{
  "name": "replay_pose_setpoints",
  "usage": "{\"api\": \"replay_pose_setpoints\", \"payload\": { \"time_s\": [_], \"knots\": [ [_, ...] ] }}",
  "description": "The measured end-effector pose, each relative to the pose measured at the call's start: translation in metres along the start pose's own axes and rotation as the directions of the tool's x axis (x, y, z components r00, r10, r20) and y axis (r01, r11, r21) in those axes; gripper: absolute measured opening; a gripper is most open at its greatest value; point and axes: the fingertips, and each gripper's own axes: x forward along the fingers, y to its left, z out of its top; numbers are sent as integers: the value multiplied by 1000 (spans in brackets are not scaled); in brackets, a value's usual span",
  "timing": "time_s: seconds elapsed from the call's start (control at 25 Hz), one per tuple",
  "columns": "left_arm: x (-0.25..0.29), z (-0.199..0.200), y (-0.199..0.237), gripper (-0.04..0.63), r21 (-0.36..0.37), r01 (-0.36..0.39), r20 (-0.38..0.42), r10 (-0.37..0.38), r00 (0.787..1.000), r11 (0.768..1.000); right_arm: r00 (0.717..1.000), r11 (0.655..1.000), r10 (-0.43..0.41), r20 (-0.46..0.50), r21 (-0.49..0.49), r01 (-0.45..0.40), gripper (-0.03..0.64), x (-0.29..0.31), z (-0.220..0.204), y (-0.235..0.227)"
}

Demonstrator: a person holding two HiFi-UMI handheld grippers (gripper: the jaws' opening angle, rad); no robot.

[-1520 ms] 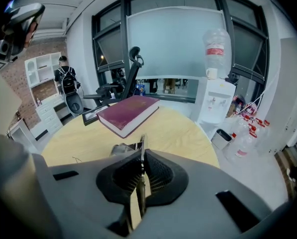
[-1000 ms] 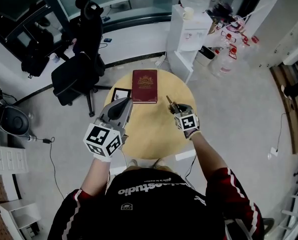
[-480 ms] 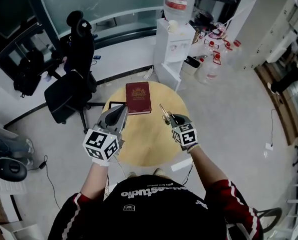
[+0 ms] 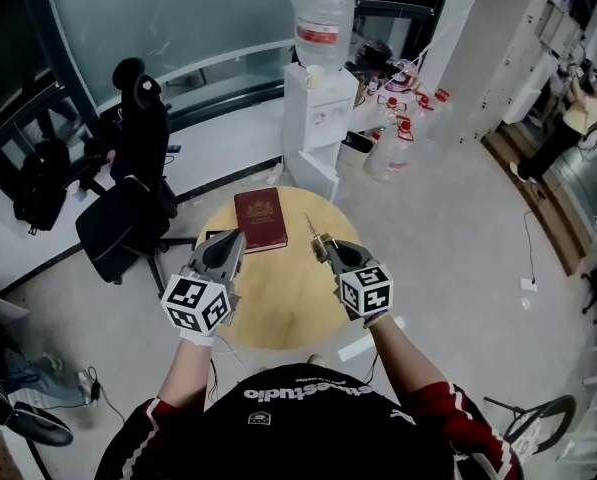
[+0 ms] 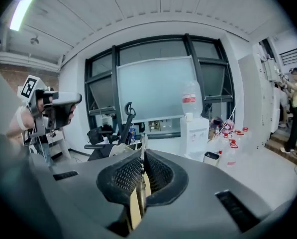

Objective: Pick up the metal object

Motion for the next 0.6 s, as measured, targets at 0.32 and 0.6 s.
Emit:
{"api": "replay_pose_setpoints", "payload": {
  "time_s": [0.32,0.6],
  "knots": [
    [14,6,-12,17,-4,55,7,-55,998,998,989,993,-49,140,115,33,31,-39,45,5],
    [26,20,-31,17,1,116,38,-116,992,993,971,992,-96,219,98,76,31,-76,80,8]
  ]
}}
